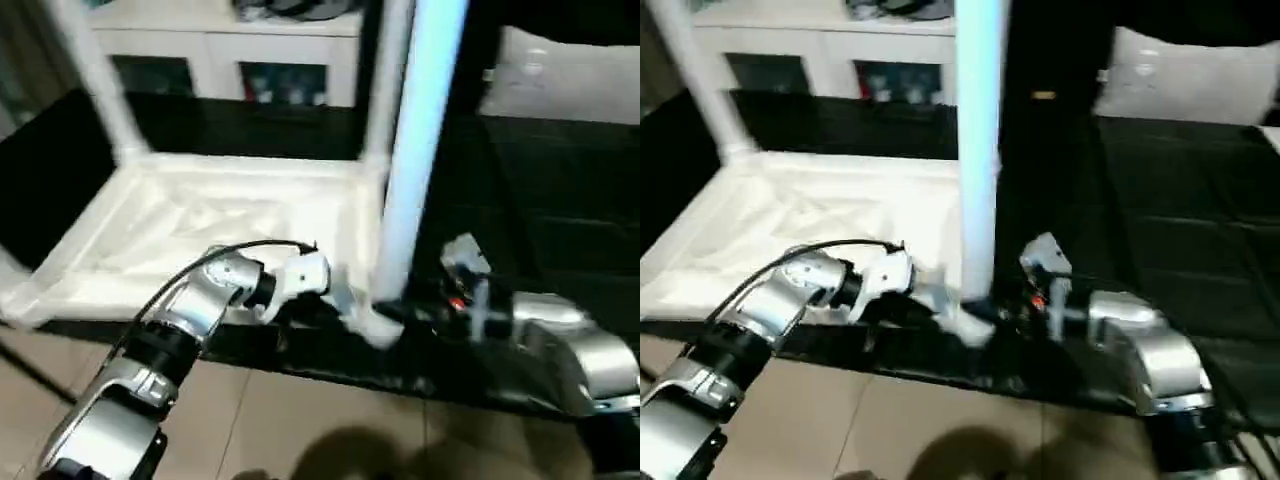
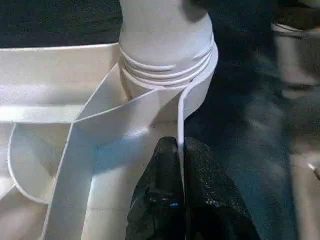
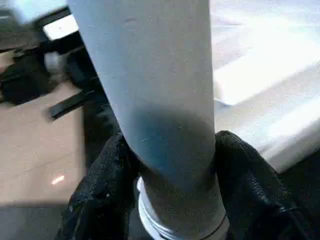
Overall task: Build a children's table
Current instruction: Rotate leg to tighten
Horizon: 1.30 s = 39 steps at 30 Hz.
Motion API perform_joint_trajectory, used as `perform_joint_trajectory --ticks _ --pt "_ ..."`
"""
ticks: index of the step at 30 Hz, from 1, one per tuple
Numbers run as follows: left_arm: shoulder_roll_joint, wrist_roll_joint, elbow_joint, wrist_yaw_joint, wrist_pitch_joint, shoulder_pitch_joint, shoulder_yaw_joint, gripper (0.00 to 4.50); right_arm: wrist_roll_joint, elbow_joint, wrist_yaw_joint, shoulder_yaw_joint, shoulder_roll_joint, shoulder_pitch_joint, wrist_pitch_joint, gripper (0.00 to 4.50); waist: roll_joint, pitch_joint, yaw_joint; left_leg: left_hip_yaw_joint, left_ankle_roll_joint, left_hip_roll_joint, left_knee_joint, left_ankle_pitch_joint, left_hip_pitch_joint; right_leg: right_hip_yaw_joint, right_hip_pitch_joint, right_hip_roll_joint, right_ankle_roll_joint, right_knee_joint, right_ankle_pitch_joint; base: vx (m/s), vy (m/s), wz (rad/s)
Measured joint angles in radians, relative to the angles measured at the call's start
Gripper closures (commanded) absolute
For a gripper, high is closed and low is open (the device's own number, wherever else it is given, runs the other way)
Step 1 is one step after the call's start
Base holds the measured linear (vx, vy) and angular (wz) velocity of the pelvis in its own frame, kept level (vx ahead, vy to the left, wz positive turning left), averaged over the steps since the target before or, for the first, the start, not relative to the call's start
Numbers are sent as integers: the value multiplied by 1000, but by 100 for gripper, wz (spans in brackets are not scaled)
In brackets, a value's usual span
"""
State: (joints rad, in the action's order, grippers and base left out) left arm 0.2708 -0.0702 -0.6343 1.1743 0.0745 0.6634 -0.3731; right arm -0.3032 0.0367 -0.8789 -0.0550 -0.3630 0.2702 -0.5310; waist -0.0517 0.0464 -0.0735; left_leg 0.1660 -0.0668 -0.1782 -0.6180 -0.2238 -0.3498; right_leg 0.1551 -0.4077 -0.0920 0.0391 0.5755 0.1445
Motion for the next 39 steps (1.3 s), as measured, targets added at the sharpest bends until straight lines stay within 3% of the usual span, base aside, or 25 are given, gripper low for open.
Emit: perform_joint_trajectory --ticks 2,7,8,9,10,12,16,27,32,37,39 --pt "-31 -9 -30 -86 37 21 18 450 37 6 149 23 79 19 -14 251 0 0 22 0 0 0 0 0 0 1 0 0 -1 -2 0 0 0 0" --pt "-133 -24 -85 -276 104 58 56 450 102 28 435 74 215 64 -29 251 -1 0 46 -2 3 0 0 -1 -5 2 0 0 -2 -6 -2 0 0 0" --pt "-141 -24 -89 -292 105 59 60 450 104 34 453 80 225 68 -24 251 -1 0 47 -2 4 0 0 -1 -5 2 0 0 -3 -6 -2 0 0 0" --pt "-159 -24 -102 -324 106 62 69 450 109 52 490 89 248 78 -10 196 -1 0 47 -2 8 0 0 0 -5 2 0 0 -2 -6 -2 0 0 0" --pt "-170 -25 -107 -344 107 63 75 450 116 59 518 97 268 81 1 182 -1 0 47 -2 9 0 1 0 -6 2 -1 0 -2 -6 -2 0 0 0" --pt "-183 -26 -109 -370 116 65 80 450 119 70 575 116 318 88 21 175 -4 -2 44 -2 9 0 5 0 -7 2 -3 0 -2 -6 -1 0 0 0" --pt "-189 -34 -109 -383 118 69 83 450 125 78 591 112 327 94 36 132 -5 -2 35 -1 9 1 8 0 -9 1 -7 0 4 -4 -1 0 0 0" --pt "-130 -32 -94 -252 35 47 54 450 91 40 314 63 147 6 135 44 -4 -2 20 0 9 1 5 0 -8 -1 -8 -1 0 1 1 0 0 0" --pt "-70 -7 -60 -105 -32 12 30 450 40 13 88 48 -8 -19 152 4 -4 -2 4 0 10 1 4 1 -6 -1 -6 -1 0 1 1 0 0 0" --pt "-18 0 -49 24 -105 2 0 450 -10 4 -118 34 -148 -34 127 1 -2 -1 -23 0 10 1 1 2 -6 -1 -4 -1 0 1 0 0 0 0" --pt "1 2 -35 71 -127 1 -17 450 -15 -4 -190 -2 -205 -36 119 1 -1 -1 -28 0 10 1 1 2 -6 -1 -3 -1 0 1 0 0 0 0"
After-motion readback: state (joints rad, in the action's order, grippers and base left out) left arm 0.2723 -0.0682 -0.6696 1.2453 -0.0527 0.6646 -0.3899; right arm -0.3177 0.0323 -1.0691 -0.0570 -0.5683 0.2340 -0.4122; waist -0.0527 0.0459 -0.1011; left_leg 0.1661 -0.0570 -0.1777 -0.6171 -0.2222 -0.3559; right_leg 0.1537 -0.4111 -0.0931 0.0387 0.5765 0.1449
